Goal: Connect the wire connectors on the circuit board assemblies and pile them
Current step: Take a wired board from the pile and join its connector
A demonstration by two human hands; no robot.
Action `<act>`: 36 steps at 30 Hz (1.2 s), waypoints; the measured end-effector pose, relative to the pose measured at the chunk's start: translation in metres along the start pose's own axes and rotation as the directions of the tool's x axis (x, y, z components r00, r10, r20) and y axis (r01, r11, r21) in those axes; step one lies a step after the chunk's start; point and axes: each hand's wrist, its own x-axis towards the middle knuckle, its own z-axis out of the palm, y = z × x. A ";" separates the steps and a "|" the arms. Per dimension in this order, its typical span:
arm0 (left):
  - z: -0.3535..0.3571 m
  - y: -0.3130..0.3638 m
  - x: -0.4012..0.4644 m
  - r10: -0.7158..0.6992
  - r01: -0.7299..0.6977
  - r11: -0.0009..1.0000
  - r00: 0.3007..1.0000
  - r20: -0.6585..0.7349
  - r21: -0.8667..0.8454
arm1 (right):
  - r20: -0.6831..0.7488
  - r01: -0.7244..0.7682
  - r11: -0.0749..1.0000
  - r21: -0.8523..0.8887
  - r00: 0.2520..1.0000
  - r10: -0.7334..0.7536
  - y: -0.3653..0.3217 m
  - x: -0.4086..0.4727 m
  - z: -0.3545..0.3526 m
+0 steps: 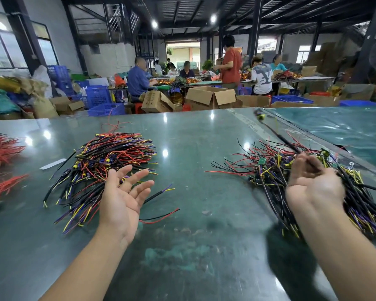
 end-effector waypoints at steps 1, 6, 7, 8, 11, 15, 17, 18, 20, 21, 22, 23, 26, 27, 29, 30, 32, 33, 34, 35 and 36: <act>0.000 -0.001 0.000 -0.005 0.005 1.000 1.000 0.003 0.004 | -0.041 0.085 0.996 -0.009 0.996 -0.085 -0.005 0.000 0.000; -0.001 -0.004 0.000 -0.010 0.010 1.000 1.000 0.008 0.013 | -0.196 0.268 0.963 -0.035 0.943 -0.269 -0.009 -0.002 0.001; -0.001 -0.004 0.000 -0.004 0.004 1.000 1.000 0.003 0.014 | -0.207 0.267 0.960 -0.080 0.938 -0.278 -0.008 -0.002 0.001; -0.001 -0.004 0.000 0.006 -0.006 1.000 1.000 -0.007 0.015 | -0.210 0.260 0.956 -0.135 0.935 -0.284 -0.006 -0.002 0.000; -0.002 -0.003 0.001 0.064 -0.062 0.997 0.997 -0.039 0.035 | -0.200 0.177 0.947 -0.267 0.951 -0.234 0.002 -0.005 -0.002; -0.003 -0.002 0.003 0.187 -0.178 0.978 0.980 -0.075 0.105 | -0.169 -0.015 0.968 -0.250 0.985 -0.028 0.013 -0.014 -0.004; -0.005 -0.003 0.006 0.250 -0.235 0.960 0.965 -0.085 0.154 | -0.158 -0.033 0.969 -0.246 0.987 -0.007 0.015 -0.018 -0.003; -0.005 -0.004 0.007 0.275 -0.256 0.949 0.957 -0.089 0.183 | -0.151 -0.008 0.966 -0.257 0.988 -0.032 0.016 -0.019 -0.003; -0.006 -0.005 0.009 0.326 -0.288 0.916 0.940 -0.098 0.280 | -0.126 0.087 0.943 -0.322 0.983 -0.134 0.019 -0.021 -0.001; -0.006 -0.006 0.010 0.357 -0.303 0.886 0.929 -0.099 0.351 | -0.104 0.139 0.923 -0.360 0.977 -0.188 0.021 -0.022 -0.001; -0.007 -0.006 0.010 0.392 -0.320 0.844 0.916 -0.088 0.431 | -0.062 0.179 0.902 -0.393 0.973 -0.220 0.023 -0.023 -0.001; -0.007 -0.006 0.010 0.431 -0.340 0.784 0.900 -0.062 0.520 | -0.013 0.199 0.882 -0.426 0.974 -0.226 0.026 -0.026 0.000; -0.014 -0.003 0.010 0.494 -0.337 0.456 0.866 0.081 0.824 | 0.110 0.148 0.825 -0.545 0.988 -0.105 0.038 -0.035 -0.003; -0.017 -0.003 0.011 0.487 -0.315 0.337 0.865 0.122 0.887 | 0.127 0.113 0.806 -0.580 0.991 -0.047 0.043 -0.039 -0.006; -0.022 -0.002 0.012 0.416 -0.252 0.143 0.893 0.173 0.957 | 0.144 0.054 0.762 -0.645 0.988 0.052 0.054 -0.043 -0.013; -0.025 -0.003 0.012 0.348 -0.199 0.040 0.921 0.173 0.979 | 0.150 0.038 0.732 -0.681 0.985 0.088 0.060 -0.044 -0.017; -0.028 -0.005 0.011 0.190 -0.102 -0.225 0.971 0.146 0.969 | 0.159 0.023 0.666 -0.745 0.977 0.143 0.071 -0.046 -0.026; -0.028 -0.007 0.010 0.125 -0.082 -0.326 0.984 0.129 0.942 | 0.160 0.018 0.640 -0.769 0.973 0.166 0.075 -0.046 -0.029; -0.027 -0.009 0.009 0.072 -0.078 -0.372 0.991 0.113 0.925 | 0.161 0.011 0.617 -0.787 0.969 0.187 0.079 -0.047 -0.032; -0.027 -0.010 0.008 0.033 -0.087 -0.373 0.994 0.107 0.924 | 0.159 0.003 0.597 -0.802 0.965 0.209 0.081 -0.046 -0.034; -0.026 -0.011 0.008 0.013 -0.098 -0.345 0.994 0.110 0.933 | 0.159 -0.004 0.576 -0.817 0.960 0.232 0.083 -0.045 -0.035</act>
